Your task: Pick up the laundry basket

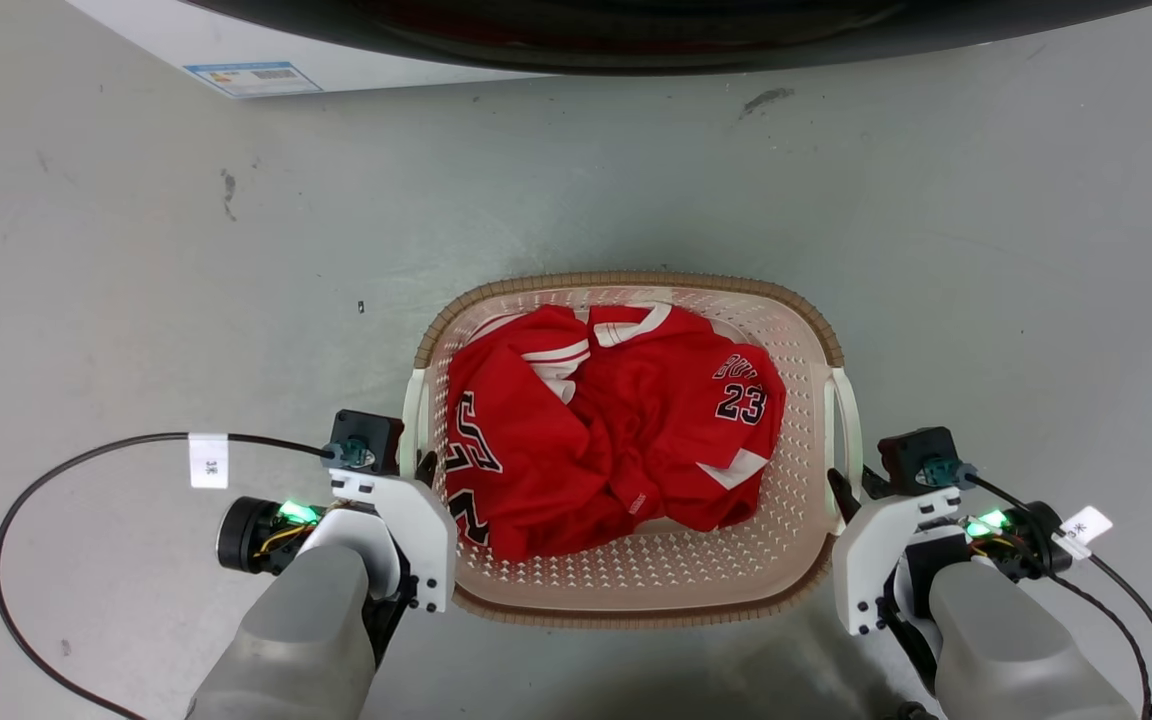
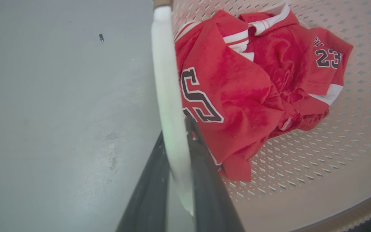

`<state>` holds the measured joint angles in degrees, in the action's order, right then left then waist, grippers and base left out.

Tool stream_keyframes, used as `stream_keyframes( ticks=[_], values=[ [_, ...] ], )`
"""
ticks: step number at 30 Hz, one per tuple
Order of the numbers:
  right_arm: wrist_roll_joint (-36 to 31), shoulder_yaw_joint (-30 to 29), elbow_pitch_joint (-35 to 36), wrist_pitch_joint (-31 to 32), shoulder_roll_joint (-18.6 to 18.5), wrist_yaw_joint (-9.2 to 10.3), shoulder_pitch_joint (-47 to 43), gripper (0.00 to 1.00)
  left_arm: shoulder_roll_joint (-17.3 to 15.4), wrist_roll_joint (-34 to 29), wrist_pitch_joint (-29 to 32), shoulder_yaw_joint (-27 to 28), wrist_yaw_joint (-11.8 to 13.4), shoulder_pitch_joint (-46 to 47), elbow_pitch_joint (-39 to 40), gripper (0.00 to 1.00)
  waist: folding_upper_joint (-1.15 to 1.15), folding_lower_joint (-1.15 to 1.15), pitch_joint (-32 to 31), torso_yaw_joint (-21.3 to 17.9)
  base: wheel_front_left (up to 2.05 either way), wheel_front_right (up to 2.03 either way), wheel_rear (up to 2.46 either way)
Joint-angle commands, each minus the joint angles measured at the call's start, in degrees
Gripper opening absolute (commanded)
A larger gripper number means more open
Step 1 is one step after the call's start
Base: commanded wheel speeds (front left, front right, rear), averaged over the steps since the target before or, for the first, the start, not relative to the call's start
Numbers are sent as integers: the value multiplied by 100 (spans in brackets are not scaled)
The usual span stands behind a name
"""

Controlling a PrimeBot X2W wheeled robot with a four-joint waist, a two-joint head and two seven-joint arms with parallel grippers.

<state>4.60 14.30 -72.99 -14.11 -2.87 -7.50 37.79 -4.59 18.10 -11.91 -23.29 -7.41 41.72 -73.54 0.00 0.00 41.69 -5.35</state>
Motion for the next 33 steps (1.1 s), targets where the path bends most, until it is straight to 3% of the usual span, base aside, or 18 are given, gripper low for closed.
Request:
stream_keyframes(
  ticks=[1, 7, 19, 33],
  values=[
    [24, 111, -44, 26, -1, 2, 94, 0, 36, 118, 88, -85, -7, 44, -10, 0, 0, 0, -52, 18, 0, 0, 0],
    [120, 264, -62, 123, 2, 1, -41, 0, 104, 290, 207, -239, -8, -111, -6, 0, 0, 0, -317, 69, 0, 0, 0],
    [532, 805, -69, 692, 32, -7, -362, 0, 186, 1008, 971, -792, -17, -519, 153, 0, 0, 0, -1486, 176, 0, 0, 0],
    [1343, 1832, -6, 1665, 27, -12, -702, 0, -29, 1951, 1871, -1537, -29, -1117, 513, 0, 0, 0, -2780, 238, 0, 0, 0]
  ],
)
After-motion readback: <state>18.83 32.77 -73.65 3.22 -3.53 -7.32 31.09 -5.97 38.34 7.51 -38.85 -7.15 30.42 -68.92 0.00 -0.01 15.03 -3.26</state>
